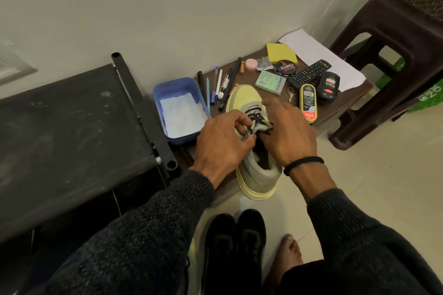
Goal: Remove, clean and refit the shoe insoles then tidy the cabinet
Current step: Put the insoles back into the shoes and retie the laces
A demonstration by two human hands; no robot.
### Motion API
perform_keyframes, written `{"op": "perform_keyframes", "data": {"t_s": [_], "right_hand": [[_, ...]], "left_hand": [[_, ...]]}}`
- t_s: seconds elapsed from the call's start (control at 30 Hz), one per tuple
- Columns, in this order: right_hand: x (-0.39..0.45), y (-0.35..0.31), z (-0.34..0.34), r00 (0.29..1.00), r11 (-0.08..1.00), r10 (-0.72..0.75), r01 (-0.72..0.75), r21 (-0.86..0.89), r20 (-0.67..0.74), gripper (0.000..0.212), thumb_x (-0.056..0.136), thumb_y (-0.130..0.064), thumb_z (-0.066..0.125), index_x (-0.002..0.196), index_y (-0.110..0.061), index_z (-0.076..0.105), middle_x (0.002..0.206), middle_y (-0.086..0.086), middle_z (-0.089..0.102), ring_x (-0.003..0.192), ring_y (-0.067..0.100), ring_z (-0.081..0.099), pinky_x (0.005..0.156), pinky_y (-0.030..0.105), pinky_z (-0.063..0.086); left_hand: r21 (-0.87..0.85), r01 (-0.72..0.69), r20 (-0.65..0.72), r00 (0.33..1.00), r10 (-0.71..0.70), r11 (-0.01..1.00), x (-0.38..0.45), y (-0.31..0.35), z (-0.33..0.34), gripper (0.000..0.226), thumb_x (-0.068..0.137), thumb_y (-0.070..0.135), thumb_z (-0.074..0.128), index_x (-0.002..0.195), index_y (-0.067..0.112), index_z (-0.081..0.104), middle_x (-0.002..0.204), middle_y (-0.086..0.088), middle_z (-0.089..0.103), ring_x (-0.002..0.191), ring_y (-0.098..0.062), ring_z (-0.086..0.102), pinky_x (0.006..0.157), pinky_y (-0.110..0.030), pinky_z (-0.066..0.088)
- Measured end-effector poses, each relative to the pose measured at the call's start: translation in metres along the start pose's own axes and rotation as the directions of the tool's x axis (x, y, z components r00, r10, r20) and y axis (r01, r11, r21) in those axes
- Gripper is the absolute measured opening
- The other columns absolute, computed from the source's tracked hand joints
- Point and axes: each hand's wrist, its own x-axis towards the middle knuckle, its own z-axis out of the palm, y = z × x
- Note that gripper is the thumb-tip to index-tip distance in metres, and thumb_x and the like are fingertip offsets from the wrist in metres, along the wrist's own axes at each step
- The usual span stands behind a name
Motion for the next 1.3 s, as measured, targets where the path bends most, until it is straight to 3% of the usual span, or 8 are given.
{"op": "perform_keyframes", "data": {"t_s": [0.13, 0.27, 0.4, 0.63, 0.77, 0.9, 1.0, 1.3], "right_hand": [[0.011, -0.009, 0.011, 0.999, 0.99, -0.017, 0.011, -0.142, -0.037, 0.042, 0.084, -0.017, 0.07, 0.121, -0.02, 0.051, 0.109, 0.008, 0.059, 0.095, 0.034, 0.06, 0.065, 0.04, 0.049], [0.01, -0.012, 0.012, 0.998, 0.993, 0.032, -0.037, -0.114, -0.051, 0.045, 0.085, -0.014, 0.065, 0.124, -0.013, 0.042, 0.104, 0.011, 0.056, 0.089, 0.036, 0.059, 0.06, 0.039, 0.037], [0.005, -0.008, 0.008, 0.998, 1.0, 0.029, -0.03, 0.008, 0.054, 0.048, 0.083, -0.014, 0.07, 0.12, -0.012, 0.039, 0.105, 0.013, 0.054, 0.09, 0.036, 0.057, 0.064, 0.038, 0.038], [-0.016, 0.017, -0.027, 0.966, 0.95, -0.117, 0.041, 0.311, 0.229, 0.042, 0.079, -0.031, 0.085, 0.11, -0.032, 0.057, 0.101, -0.013, 0.056, 0.087, 0.003, 0.056, 0.067, 0.019, 0.046], [-0.016, 0.022, -0.026, 0.988, 0.902, -0.075, 0.01, 0.433, 0.133, 0.022, 0.082, -0.031, 0.083, 0.099, -0.028, 0.069, 0.091, -0.013, 0.067, 0.081, 0.0, 0.064, 0.068, 0.016, 0.053], [-0.014, 0.014, -0.015, 0.997, 0.916, 0.021, -0.049, 0.398, 0.072, 0.025, 0.078, -0.026, 0.086, 0.086, -0.027, 0.062, 0.078, -0.011, 0.064, 0.071, 0.009, 0.063, 0.064, 0.031, 0.056], [-0.011, 0.007, -0.003, 0.998, 0.925, 0.056, -0.062, 0.376, 0.027, 0.029, 0.075, -0.021, 0.08, 0.082, -0.025, 0.052, 0.076, -0.007, 0.061, 0.07, 0.017, 0.058, 0.062, 0.042, 0.054], [-0.002, -0.012, 0.005, 0.99, 0.985, 0.1, -0.112, 0.129, 0.103, 0.033, 0.082, -0.027, 0.071, 0.097, -0.019, 0.043, 0.093, 0.005, 0.059, 0.081, 0.031, 0.053, 0.061, 0.037, 0.039]], "left_hand": [[0.053, -0.01, -0.007, 1.0, 0.01, 0.999, 0.002, 0.0, 0.002, 0.032, 0.08, 0.038, 0.078, 0.108, 0.035, 0.064, 0.081, 0.014, 0.063, 0.07, -0.003, 0.06, 0.071, -0.03, 0.06], [0.104, -0.01, -0.007, 1.0, 0.011, 0.995, 0.0, -0.001, 0.01, 0.046, 0.082, 0.044, 0.069, 0.126, 0.032, 0.058, 0.083, 0.008, 0.061, 0.078, -0.011, 0.061, 0.071, -0.038, 0.058], [0.201, -0.016, -0.002, 1.0, 0.017, 0.979, 0.0, -0.002, 0.011, 0.051, 0.084, 0.05, 0.068, 0.13, 0.03, 0.058, 0.097, 0.004, 0.064, 0.09, -0.016, 0.062, 0.076, -0.041, 0.058], [0.254, -0.021, 0.006, 1.0, 0.02, 0.967, 0.002, 0.001, 0.009, 0.049, 0.087, 0.049, 0.07, 0.13, 0.031, 0.056, 0.114, 0.003, 0.062, 0.1, -0.017, 0.061, 0.083, -0.039, 0.055], [0.249, -0.032, 0.021, 0.999, 0.028, 0.968, 0.003, 0.002, 0.01, 0.051, 0.087, 0.047, 0.071, 0.133, 0.028, 0.056, 0.117, 0.0, 0.061, 0.104, -0.019, 0.059, 0.085, -0.034, 0.051], [0.184, 0.052, 0.191, 0.978, -0.088, 0.982, 0.01, 0.0, -0.001, 0.063, 0.083, 0.044, 0.076, 0.14, 0.03, 0.053, 0.11, 0.001, 0.056, 0.102, -0.017, 0.058, 0.09, -0.032, 0.051], [0.059, 0.145, 0.309, 0.938, -0.156, 0.988, 0.011, -0.001, -0.01, 0.063, 0.086, 0.033, 0.075, 0.144, 0.033, 0.05, 0.095, 0.009, 0.054, 0.084, -0.005, 0.057, 0.076, -0.021, 0.047], [0.014, 0.103, 0.115, 0.988, -0.104, 0.995, -0.002, 0.005, -0.002, 0.053, 0.084, 0.033, 0.069, 0.137, 0.03, 0.06, 0.108, 0.003, 0.06, 0.085, -0.009, 0.058, 0.086, -0.029, 0.055]]}}
